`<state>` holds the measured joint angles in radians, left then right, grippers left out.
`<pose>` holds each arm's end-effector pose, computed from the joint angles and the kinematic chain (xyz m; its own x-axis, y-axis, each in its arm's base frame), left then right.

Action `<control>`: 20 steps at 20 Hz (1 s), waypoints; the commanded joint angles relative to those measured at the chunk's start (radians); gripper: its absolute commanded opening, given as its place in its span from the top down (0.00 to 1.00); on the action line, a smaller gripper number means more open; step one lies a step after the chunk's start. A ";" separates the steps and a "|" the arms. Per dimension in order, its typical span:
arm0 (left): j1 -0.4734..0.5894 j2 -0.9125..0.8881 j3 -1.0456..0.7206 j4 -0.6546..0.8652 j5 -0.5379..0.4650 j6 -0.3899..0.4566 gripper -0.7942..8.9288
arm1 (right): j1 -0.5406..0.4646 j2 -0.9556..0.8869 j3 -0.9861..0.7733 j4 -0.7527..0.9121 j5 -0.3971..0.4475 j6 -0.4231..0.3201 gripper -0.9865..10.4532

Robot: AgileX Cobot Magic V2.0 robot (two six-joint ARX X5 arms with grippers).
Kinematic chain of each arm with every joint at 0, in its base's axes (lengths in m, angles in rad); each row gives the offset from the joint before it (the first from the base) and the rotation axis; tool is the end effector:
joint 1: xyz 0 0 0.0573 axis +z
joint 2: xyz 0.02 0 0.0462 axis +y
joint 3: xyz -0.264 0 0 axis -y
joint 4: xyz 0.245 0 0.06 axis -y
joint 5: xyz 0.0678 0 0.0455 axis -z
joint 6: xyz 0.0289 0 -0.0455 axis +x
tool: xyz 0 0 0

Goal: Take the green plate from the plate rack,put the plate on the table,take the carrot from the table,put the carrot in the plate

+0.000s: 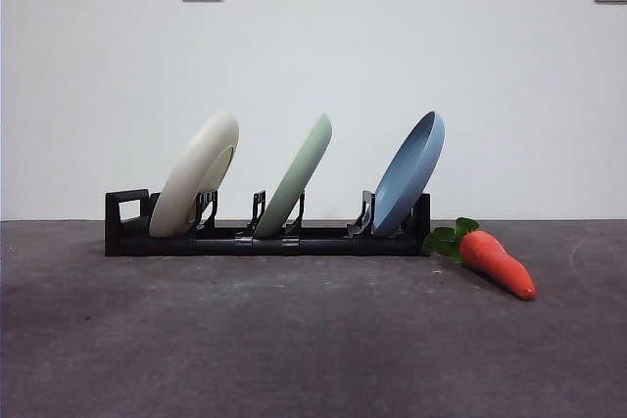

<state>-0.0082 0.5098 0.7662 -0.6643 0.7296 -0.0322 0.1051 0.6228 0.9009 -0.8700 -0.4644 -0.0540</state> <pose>0.0932 -0.0200 0.3171 0.6788 -0.6722 -0.2957 0.6049 0.7401 -0.2938 0.1005 0.0236 0.3302 0.6909 0.5233 -0.4988 -0.4927 0.8458 0.2047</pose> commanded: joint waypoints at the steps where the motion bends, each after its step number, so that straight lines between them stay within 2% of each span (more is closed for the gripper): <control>1: 0.002 0.026 0.033 -0.063 0.029 0.095 0.93 | 0.002 0.036 0.021 -0.040 -0.036 -0.061 0.92; 3: 0.002 0.047 0.054 -0.091 0.030 0.101 0.92 | 0.002 0.060 0.023 -0.044 -0.031 -0.060 0.90; 4: 0.003 0.053 0.060 -0.092 0.026 0.094 0.87 | 0.002 0.072 0.023 -0.044 -0.030 -0.056 0.89; 5: 0.002 0.056 0.061 -0.090 0.006 0.076 0.70 | 0.002 0.080 0.023 -0.044 -0.029 -0.047 0.79; 6: 0.003 0.056 0.061 -0.091 -0.025 0.059 0.47 | 0.002 0.085 0.023 -0.044 -0.029 -0.041 0.62; 7: 0.002 0.056 0.061 -0.091 -0.051 0.057 0.31 | 0.002 0.087 0.023 -0.044 -0.029 -0.041 0.44; 8: 0.002 0.056 0.061 -0.090 -0.054 0.058 0.28 | 0.002 0.089 0.023 -0.044 -0.027 -0.041 0.33; 15: -0.007 0.109 0.083 -0.021 -0.047 0.051 0.28 | 0.002 0.091 0.023 -0.044 -0.028 -0.041 0.31; 20: -0.116 0.279 0.158 0.110 -0.058 0.024 0.28 | 0.002 0.091 0.023 -0.044 -0.028 -0.041 0.31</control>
<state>-0.1219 0.7876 0.9257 -0.5613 0.6670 0.0055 0.1051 0.7135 0.9207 -0.9192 -0.4938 -0.0948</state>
